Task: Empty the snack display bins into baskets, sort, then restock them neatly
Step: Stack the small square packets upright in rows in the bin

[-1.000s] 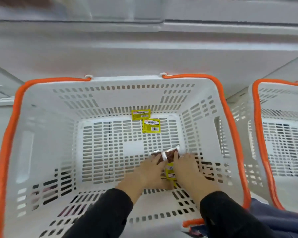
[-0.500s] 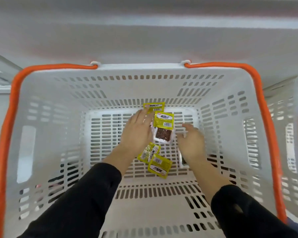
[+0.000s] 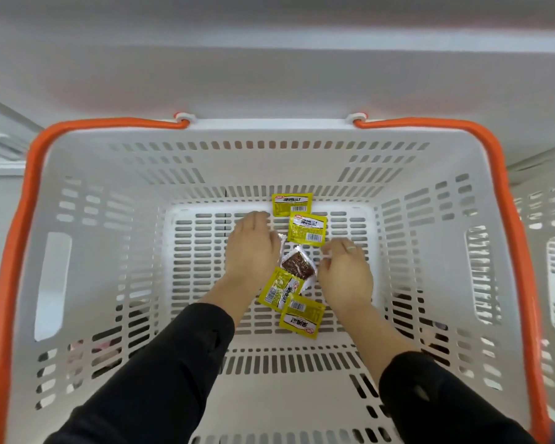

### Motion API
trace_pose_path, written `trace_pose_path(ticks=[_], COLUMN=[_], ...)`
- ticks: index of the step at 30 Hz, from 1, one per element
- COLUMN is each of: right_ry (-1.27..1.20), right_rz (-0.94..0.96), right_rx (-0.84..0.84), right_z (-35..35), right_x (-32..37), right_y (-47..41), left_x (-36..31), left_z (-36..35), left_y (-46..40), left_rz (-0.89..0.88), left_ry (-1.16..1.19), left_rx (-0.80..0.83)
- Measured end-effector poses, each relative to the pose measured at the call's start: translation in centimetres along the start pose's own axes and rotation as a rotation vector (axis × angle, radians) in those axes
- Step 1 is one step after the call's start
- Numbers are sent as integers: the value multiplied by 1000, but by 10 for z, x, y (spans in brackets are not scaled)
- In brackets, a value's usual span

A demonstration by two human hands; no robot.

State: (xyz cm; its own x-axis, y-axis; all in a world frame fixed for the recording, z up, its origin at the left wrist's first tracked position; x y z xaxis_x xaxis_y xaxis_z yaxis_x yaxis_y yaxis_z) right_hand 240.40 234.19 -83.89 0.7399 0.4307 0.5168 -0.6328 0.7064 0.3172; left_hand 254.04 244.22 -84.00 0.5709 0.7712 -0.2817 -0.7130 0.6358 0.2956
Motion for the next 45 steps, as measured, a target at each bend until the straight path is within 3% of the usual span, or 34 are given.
trace_pose_path(ticks=[3, 5, 8, 13, 17, 19, 22, 24, 27, 32, 34, 39, 42, 45], right_ry=[28, 124, 277, 336, 302, 238, -4, -222, -363, -467, -560, -1083, -1323, -1381], right_rz=[35, 85, 124, 348, 447, 342, -54, -253, -299, -395, -489, -705, -680, -596], right_rx=[229, 375, 393, 143, 33, 38, 25, -71, -218, -281, -300, -371, -193, 14], right_z=[-7, -15, -26, -35, -31, -23, -7, 3, 16, 20, 18, 1, -20, -32], right_x=[6, 9, 6, 24, 38, 36, 4, -23, -40, -39, -40, -38, -20, 6], right_y=[-22, -27, -27, -11, 1, 3, -1, 1, 0, 0, 3, 6, 5, 6], left_x=[5, 3, 5, -10, -21, -20, -21, -29, -41, -52, -49, -34, -38, -36], left_z=[-6, -12, -12, -17, -17, -15, -13, -14, -18, -29, -29, -19, -11, -13], left_y=[-18, -29, -35, -33, -33, -36, -42, -46, -49, -42, -39, -11, 13, 29], left_rz=[430, 577, 582, 480, 394, 383, 425, 409, 342, 197, 185, 286, 189, 168], left_ry=[631, 927, 838, 864, 618, 514, 605, 605, 370, -75, -33, 627, 598, 620], left_rx=[148, 188, 192, 170, 296, 301, 279, 280, 249, 183, 131, -63, -99, -114])
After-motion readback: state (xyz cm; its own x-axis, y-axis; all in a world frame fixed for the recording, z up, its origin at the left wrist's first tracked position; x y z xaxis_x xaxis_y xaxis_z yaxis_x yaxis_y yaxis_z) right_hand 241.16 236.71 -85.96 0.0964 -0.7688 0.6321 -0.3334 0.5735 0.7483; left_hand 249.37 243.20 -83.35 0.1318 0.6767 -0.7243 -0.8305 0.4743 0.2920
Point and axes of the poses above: each hand's wrist, its own y-axis away from the middle knuckle, its own z-axis out of the back of the hand, x = y × z, the point moved 6 cm from there along -y, towards the middle knuckle, and after that the axes turned 9 degrees about -y, right-handed, at the moved point
